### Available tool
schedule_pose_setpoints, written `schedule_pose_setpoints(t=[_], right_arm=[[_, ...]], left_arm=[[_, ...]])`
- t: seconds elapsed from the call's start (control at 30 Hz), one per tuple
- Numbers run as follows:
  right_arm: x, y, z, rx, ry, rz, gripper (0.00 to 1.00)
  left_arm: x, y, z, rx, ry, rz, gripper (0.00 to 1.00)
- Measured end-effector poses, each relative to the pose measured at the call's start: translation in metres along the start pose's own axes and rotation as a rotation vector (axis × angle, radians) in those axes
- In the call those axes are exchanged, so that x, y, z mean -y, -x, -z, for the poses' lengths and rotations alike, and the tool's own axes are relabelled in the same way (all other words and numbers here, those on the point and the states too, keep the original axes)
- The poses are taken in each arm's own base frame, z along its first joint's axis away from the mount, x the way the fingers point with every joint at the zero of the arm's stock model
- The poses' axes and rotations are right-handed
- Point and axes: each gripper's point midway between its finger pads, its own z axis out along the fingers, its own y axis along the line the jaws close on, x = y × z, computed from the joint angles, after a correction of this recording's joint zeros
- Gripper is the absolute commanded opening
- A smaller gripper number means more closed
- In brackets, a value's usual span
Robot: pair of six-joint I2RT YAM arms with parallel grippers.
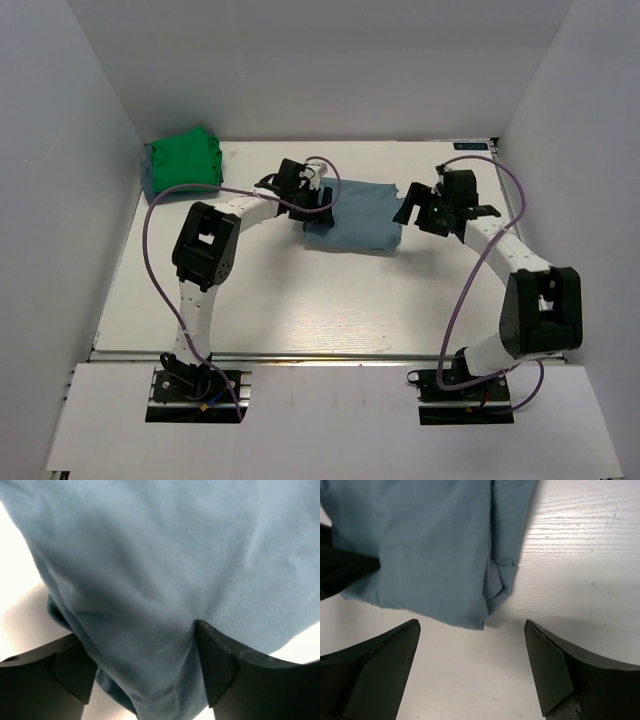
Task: Fold and stack the t-shirts
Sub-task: Put the neatly folded tshirt into the corner of the board with the left arm
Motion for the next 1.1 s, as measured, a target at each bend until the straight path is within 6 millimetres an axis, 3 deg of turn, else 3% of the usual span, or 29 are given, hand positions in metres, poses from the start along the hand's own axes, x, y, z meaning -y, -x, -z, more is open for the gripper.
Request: schedule_pose_setpoints(t=[0.03, 0.07, 0.17, 0.2, 0.27, 0.3, 0.37, 0.53, 0.63, 0.77, 0.97, 1.1], right_arm=[[0.0, -0.002, 0.005, 0.007, 0.002, 0.001, 0.9], [-0.001, -0.003, 0.009, 0.018, 0.005, 0.003, 0.9], [-0.002, -0.006, 0.023, 0.051, 0.011, 0.01, 0.9], [-0.003, -0.006, 0.028, 0.065, 0.011, 0.013, 0.9], [-0.004, -0.006, 0.037, 0.089, 0.015, 0.019, 0.9], [-0.004, -0.007, 0.042, 0.103, 0.017, 0.023, 0.9], [-0.004, -0.008, 0.051, 0.129, 0.016, 0.029, 0.9], [-0.002, -0.005, 0.069, 0.196, -0.003, 0.043, 0.9], [0.003, -0.007, 0.075, 0.218, -0.025, 0.05, 0.9], [0.014, -0.017, 0.073, 0.209, -0.062, 0.048, 0.9], [0.019, -0.021, 0.071, 0.2, -0.083, 0.046, 0.9], [0.02, -0.022, 0.07, 0.195, -0.086, 0.045, 0.9]], left_arm=[[0.001, 0.003, -0.004, 0.006, -0.003, -0.007, 0.81], [0.001, 0.004, -0.006, 0.01, -0.005, -0.01, 0.71], [0.002, 0.005, -0.011, 0.013, -0.009, -0.008, 0.53], [0.002, 0.005, -0.012, 0.014, -0.009, -0.004, 0.41], [0.002, 0.004, -0.015, 0.006, -0.012, 0.004, 0.31], [0.002, 0.005, -0.017, 0.004, -0.017, 0.003, 0.16], [0.005, 0.009, -0.017, 0.002, -0.027, -0.004, 0.0], [-0.006, 0.02, -0.011, 0.0, 0.032, -0.073, 0.0], [-0.025, 0.023, -0.001, -0.008, 0.129, -0.145, 0.0], [-0.057, 0.042, 0.034, 0.012, 0.297, -0.239, 0.0], [-0.082, 0.095, 0.102, 0.127, 0.439, -0.351, 0.0], [-0.103, 0.12, 0.143, 0.179, 0.531, -0.423, 0.0]])
